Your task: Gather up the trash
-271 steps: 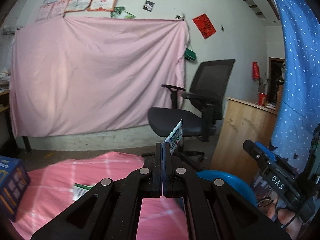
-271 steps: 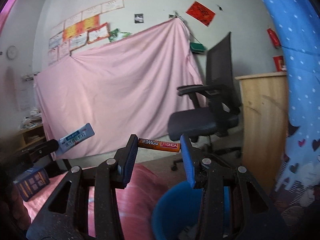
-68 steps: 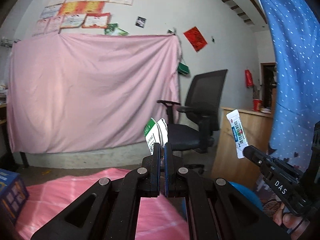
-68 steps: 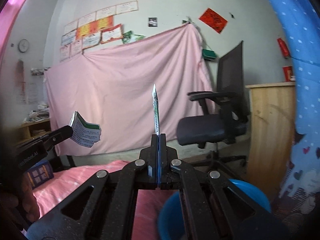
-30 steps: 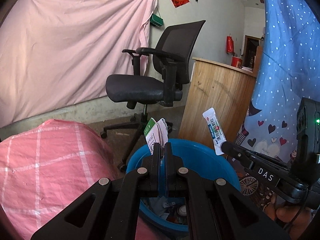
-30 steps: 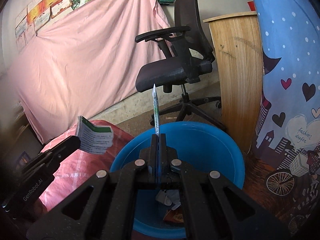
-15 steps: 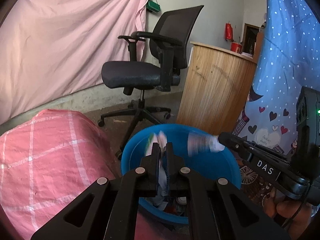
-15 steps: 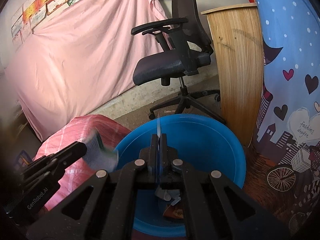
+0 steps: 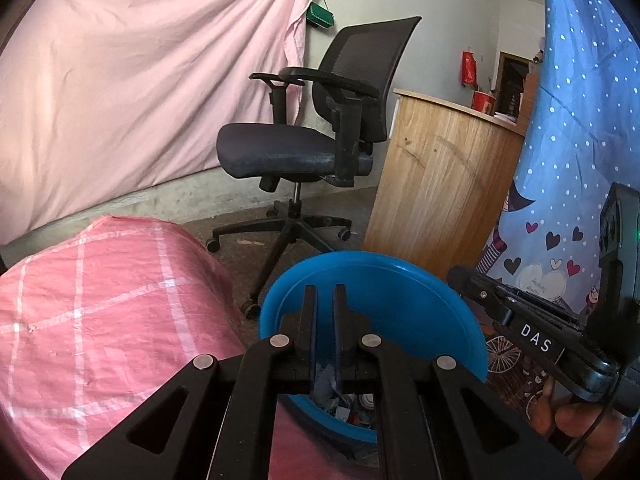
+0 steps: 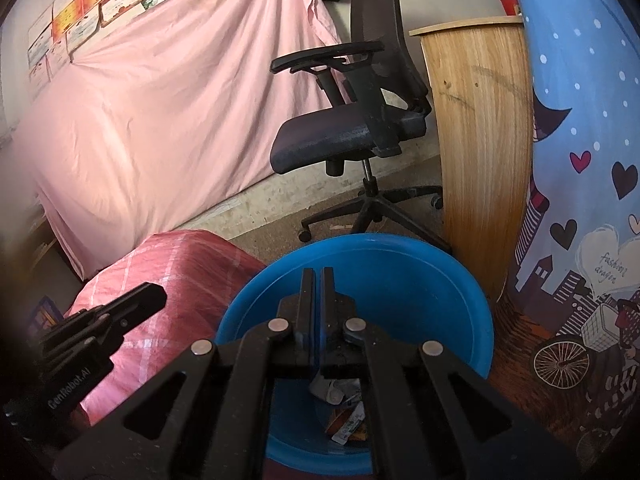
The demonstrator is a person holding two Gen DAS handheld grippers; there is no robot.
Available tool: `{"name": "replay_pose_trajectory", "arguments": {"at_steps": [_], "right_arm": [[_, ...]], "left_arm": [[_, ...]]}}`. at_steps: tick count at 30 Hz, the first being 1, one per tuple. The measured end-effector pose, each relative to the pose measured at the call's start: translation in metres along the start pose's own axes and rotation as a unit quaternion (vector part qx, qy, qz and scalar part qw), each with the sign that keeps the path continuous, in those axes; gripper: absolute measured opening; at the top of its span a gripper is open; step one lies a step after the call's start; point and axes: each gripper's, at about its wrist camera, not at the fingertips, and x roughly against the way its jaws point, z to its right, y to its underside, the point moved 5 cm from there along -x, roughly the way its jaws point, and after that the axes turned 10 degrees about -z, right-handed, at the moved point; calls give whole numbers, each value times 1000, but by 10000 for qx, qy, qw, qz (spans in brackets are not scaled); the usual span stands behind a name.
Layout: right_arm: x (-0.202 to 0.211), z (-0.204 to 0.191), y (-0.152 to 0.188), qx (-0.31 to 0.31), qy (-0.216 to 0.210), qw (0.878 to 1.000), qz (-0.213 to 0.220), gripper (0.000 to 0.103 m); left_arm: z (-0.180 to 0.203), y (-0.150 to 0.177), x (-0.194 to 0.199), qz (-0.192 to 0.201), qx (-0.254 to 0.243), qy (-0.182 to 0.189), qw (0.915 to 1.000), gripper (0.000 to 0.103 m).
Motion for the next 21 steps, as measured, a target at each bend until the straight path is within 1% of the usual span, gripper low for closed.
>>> {"name": "replay_pose_trajectory", "arguments": {"at_steps": [7, 9, 10, 12, 14, 16, 19, 21], "right_arm": [[5, -4, -4, 100, 24, 9999, 81, 30], [9, -8, -4, 183, 51, 9997, 134, 32], [9, -8, -4, 183, 51, 9997, 134, 35], [12, -12, -5, 236, 67, 9995, 187, 39], [14, -14, -5, 251, 79, 9994, 212, 45], [14, -15, -5, 280, 92, 9994, 205, 50], [14, -17, -4, 289, 120, 9993, 192, 56], [13, -18, -2, 300, 172, 9993, 168, 62]], "left_arm": [[-11, 1, 18, 76, 84, -132, 9998, 5], [-14, 2, 24, 88, 111, -173, 9998, 5], [-16, 2, 27, 92, 127, -200, 9997, 6], [-19, 3, 31, 102, 165, -218, 9996, 14], [-25, 5, 40, 200, 278, -237, 9991, 32], [-32, 7, 48, 288, 405, -255, 9984, 36], [-39, 10, 54, 234, 484, -327, 9980, 37], [-43, 12, 57, 214, 517, -400, 9976, 40]]}}
